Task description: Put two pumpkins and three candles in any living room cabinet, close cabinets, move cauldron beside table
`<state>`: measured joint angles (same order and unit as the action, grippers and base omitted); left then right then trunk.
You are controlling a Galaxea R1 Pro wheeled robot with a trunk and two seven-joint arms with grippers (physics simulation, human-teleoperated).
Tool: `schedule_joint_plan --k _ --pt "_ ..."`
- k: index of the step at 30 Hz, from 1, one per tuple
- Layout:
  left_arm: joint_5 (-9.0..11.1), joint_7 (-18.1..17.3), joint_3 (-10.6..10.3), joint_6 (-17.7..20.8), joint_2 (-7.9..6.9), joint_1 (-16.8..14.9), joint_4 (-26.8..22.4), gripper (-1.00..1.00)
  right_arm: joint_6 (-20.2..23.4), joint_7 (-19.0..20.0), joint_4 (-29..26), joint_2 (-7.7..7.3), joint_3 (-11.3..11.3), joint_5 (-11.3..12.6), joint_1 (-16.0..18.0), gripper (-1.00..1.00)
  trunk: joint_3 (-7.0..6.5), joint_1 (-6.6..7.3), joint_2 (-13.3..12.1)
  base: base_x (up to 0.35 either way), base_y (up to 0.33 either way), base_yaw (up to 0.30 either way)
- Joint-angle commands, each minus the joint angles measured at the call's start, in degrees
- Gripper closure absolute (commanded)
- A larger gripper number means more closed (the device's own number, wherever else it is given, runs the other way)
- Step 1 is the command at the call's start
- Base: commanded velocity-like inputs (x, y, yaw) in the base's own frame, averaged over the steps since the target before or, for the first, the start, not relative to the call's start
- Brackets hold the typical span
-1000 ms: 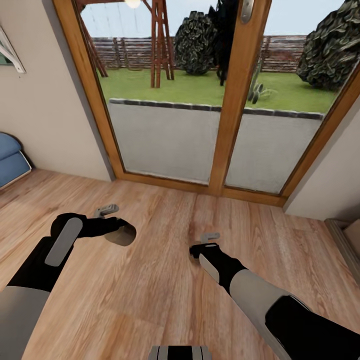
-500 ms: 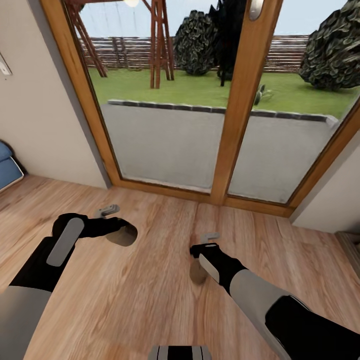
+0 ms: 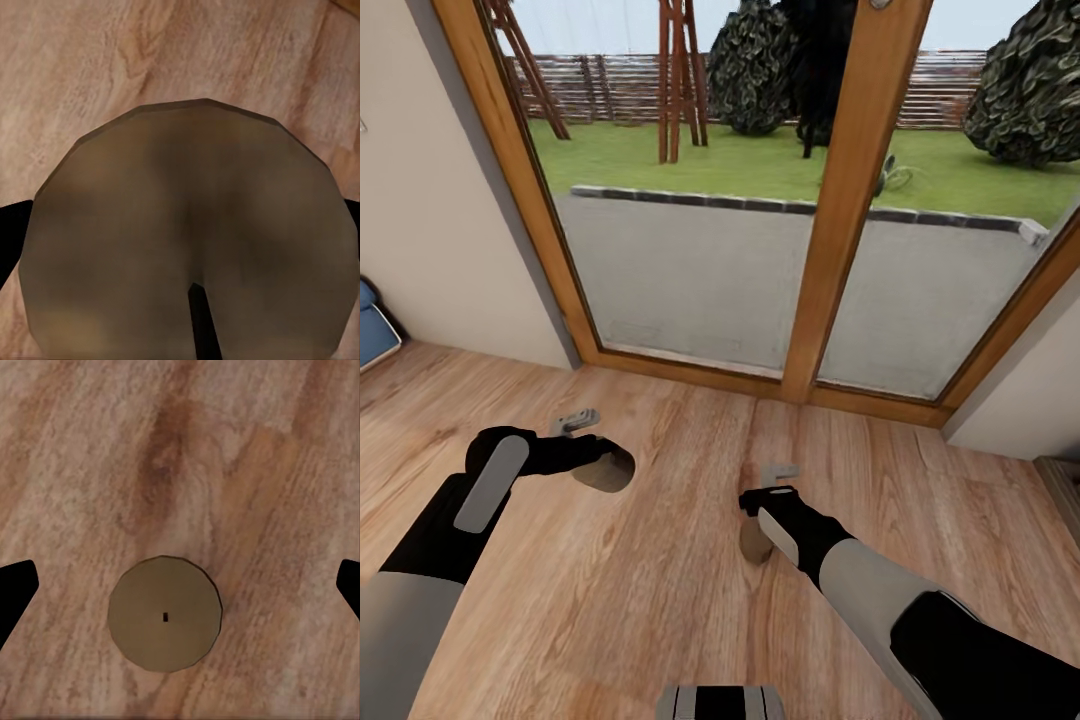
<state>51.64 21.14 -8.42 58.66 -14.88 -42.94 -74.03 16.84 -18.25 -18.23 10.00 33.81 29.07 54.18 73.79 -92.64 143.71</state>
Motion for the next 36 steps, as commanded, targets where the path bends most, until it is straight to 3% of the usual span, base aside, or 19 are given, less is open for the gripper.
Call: schedule_joint_plan --k 1,8,33,36 --pt "0.58 0.56 -0.11 0.05 -0.06 -0.04 -0.06 1.00 0.25 -0.38 -0.05 0.00 0.36 0.29 0.05 -1.00 0.27 -0.01 0.04 0.000 0.000 0.000" --pt "0.64 0.56 -0.11 0.02 0.03 -0.04 -0.06 1.00 0.28 -0.38 -0.05 0.00 0.37 0.29 0.05 -1.00 1.82 -0.19 0.13 0.000 0.000 0.000" --pt "0.85 0.52 -0.11 -2.03 0.09 -0.04 -0.06 1.00 0.30 0.93 0.01 0.00 0.38 0.29 0.05 -1.00 1.82 -0.19 0.13 0.059 0.042 0.000" --pt "0.80 0.60 -0.13 -2.07 0.62 -0.04 -0.03 1.00 0.30 0.94 0.03 0.00 0.38 0.29 0.05 -1.00 1.82 -0.19 0.13 0.110 0.001 0.000"
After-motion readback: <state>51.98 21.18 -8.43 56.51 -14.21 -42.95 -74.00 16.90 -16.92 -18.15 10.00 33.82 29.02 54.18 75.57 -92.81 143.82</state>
